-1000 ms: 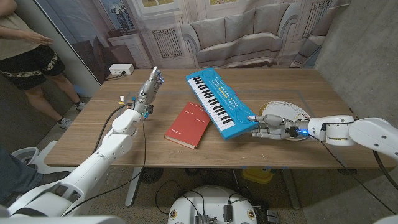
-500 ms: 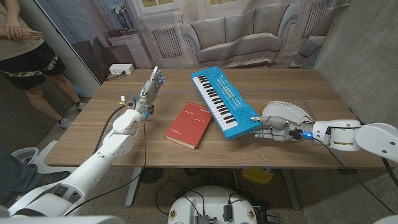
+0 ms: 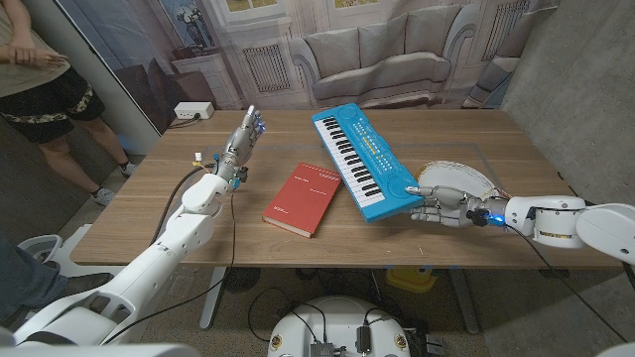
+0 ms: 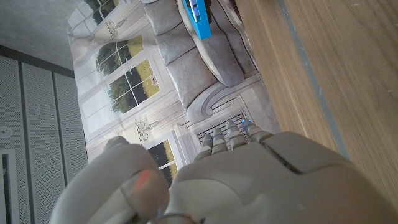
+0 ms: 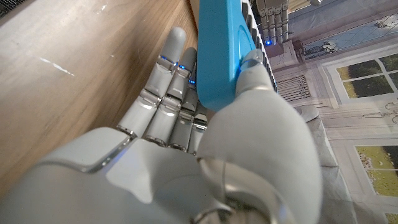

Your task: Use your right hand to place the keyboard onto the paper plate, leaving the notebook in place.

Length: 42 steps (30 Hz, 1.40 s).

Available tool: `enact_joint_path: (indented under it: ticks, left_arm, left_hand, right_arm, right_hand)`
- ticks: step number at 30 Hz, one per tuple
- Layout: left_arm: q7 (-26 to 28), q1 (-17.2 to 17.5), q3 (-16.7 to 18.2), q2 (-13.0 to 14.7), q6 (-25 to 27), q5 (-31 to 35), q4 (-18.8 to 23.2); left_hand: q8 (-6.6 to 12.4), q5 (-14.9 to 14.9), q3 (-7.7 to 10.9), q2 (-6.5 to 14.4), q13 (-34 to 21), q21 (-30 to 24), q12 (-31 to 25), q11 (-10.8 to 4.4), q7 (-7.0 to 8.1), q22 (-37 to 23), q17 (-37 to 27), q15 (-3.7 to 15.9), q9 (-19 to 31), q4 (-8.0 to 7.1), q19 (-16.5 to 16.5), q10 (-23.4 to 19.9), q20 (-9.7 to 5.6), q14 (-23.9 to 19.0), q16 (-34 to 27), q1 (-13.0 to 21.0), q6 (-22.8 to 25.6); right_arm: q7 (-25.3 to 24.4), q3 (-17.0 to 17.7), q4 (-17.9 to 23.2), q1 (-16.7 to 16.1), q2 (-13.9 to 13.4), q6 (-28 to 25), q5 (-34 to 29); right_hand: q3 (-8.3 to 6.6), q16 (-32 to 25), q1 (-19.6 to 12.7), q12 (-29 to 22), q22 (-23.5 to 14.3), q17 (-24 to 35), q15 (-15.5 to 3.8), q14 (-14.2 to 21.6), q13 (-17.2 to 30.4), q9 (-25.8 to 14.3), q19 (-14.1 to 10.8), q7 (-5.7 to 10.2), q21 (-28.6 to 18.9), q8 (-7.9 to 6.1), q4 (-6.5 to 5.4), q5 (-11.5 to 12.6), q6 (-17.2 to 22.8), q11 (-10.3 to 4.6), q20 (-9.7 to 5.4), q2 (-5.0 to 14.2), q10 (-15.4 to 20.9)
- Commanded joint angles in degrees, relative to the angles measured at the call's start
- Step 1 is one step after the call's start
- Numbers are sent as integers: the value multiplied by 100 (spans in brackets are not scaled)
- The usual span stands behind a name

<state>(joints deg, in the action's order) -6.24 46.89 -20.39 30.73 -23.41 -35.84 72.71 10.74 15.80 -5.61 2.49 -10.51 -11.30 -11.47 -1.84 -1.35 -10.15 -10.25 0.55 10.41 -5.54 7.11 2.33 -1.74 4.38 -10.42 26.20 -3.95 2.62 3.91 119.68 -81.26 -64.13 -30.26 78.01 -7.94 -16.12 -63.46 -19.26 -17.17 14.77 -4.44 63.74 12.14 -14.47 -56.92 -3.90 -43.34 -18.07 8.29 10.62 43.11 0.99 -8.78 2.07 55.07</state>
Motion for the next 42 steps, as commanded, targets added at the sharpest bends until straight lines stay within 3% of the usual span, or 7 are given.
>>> enact_joint_path:
  ticks: [1,31,42]
  left_arm:
    - [5,0,-16,22,68,24,42]
    - [-156,-149,-104,-20,124,25,-73]
    - [-241,-239,-137,-69,100,23,-198]
  left_hand:
    - [42,2,-57,13,-24,-11,-6,1,8,-17,-19,2,19,-2,61,49,5,39,-33,48,-11]
    - [41,3,-95,30,-24,-10,-6,3,11,-17,-19,-12,18,-1,66,49,11,42,-33,65,-11]
    - [41,3,-111,38,-24,-9,-6,-7,13,-17,-19,-13,18,-1,69,49,9,41,-33,72,-11]
  right_arm:
    - [-109,459,165,-378,208,-131,-151]
    - [-226,1463,428,-1333,1102,-219,-629]
    - [-168,1630,457,-1551,1411,-180,-832]
  right_hand:
    - [-170,-39,-669,-5,-28,104,-847,753,17,-64,34,963,-63,-40,-129,-10,1246,-821,-412,677,883]
    - [-179,-26,-664,4,-43,138,-846,725,53,-91,113,959,-165,-3,-135,-10,1264,-845,-413,671,870]
    - [-178,-23,-651,7,-47,151,-843,718,55,-106,147,958,-202,8,-144,-11,1270,-837,-411,667,880]
